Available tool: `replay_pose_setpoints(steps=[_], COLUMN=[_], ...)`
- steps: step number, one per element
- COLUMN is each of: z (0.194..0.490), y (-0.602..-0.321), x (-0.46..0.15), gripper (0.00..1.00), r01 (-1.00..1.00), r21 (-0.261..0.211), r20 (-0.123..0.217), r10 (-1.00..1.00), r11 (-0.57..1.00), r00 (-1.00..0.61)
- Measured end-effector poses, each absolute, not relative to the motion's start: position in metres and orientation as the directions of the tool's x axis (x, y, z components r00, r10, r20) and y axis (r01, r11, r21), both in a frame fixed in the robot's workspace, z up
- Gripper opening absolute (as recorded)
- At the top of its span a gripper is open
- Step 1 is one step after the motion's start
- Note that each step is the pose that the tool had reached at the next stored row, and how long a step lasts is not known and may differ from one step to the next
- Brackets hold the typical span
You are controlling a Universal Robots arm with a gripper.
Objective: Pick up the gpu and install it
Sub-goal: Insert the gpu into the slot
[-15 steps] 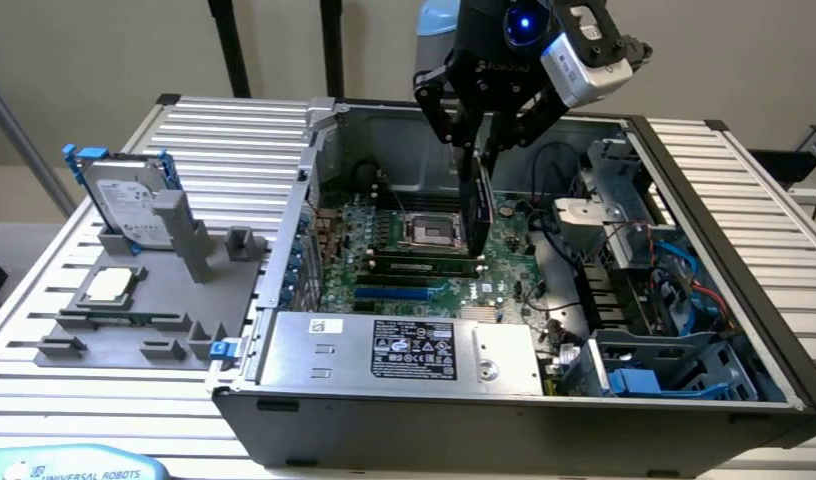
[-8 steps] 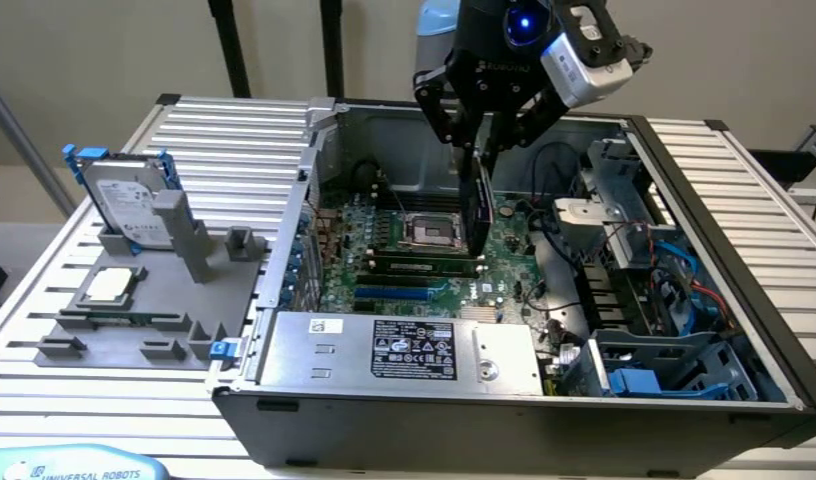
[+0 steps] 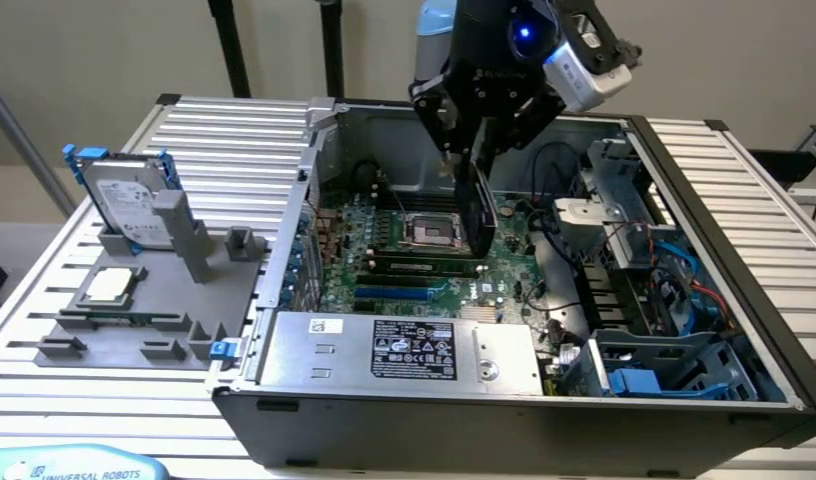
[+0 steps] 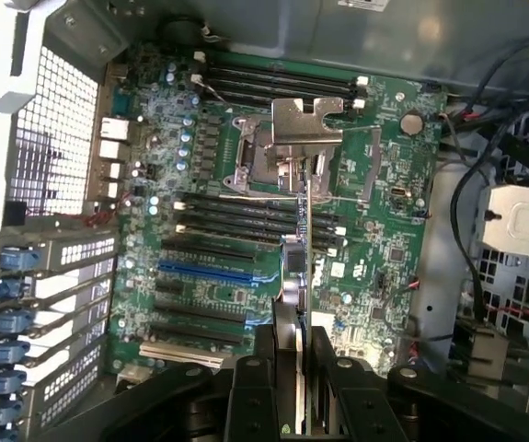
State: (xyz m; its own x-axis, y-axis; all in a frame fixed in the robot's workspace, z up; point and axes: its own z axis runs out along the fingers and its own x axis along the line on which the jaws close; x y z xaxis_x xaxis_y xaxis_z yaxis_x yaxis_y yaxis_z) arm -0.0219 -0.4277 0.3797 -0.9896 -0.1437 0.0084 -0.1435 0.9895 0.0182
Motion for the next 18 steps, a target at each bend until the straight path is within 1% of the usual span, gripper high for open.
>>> replay_pose_setpoints(steps=[18], z=[0.365], y=[-0.428], x=[-0.022], gripper=[0.27], r01=[-0.454], r21=[0.019], r20=[0.007], r10=[-0.454], r11=[0.891], r00=[-0.891])
